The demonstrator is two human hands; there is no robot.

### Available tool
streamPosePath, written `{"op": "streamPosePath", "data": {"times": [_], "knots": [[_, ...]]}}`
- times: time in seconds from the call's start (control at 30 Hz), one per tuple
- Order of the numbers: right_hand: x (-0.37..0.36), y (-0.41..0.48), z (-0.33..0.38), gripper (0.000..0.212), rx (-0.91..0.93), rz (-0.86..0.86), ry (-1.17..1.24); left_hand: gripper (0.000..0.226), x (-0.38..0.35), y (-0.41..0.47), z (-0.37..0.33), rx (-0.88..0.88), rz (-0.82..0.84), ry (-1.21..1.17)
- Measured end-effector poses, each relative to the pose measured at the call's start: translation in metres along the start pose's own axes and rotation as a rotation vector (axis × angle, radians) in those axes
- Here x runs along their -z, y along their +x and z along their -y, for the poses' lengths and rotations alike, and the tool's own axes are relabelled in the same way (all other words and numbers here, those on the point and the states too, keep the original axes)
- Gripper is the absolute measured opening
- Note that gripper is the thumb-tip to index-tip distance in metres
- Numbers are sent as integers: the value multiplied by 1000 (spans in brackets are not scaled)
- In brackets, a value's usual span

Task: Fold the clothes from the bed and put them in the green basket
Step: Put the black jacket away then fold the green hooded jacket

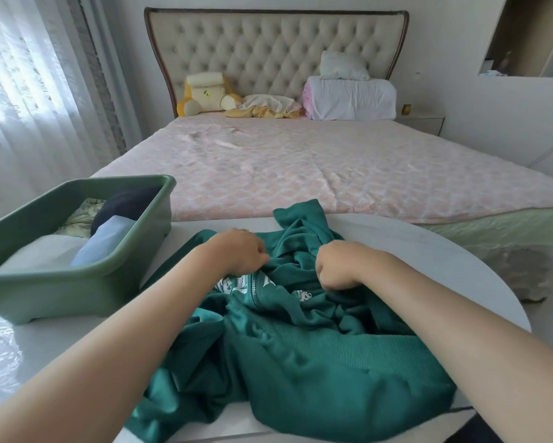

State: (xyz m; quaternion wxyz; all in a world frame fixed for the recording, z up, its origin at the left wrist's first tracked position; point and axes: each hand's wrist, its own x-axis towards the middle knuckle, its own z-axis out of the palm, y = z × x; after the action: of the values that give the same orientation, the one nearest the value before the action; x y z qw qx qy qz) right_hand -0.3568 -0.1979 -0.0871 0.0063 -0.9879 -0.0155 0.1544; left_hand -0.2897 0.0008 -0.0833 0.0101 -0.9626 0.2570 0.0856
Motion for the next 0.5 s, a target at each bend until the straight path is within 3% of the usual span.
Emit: {"op": "streamPosePath", "data": {"times": [0.1, 0.2, 0.3, 0.37, 0.5], "knots": [[-5, 23, -17, 24, 19, -235, 145, 30, 0, 25, -14, -10, -69, -109], [-5, 45, -30, 27, 46, -351, 314, 50, -11, 57, -31, 7, -70, -115], [-1, 66, -39, 51, 48, -315, 356, 63, -27, 84, -38, 62, -42, -38], [4, 77, -44, 72, 19, -251, 228, 53, -32, 96, -34, 73, -36, -11], [19, 97, -48, 68, -25, -179, 108, 28, -16, 105, -12, 120, -141, -63]]}}
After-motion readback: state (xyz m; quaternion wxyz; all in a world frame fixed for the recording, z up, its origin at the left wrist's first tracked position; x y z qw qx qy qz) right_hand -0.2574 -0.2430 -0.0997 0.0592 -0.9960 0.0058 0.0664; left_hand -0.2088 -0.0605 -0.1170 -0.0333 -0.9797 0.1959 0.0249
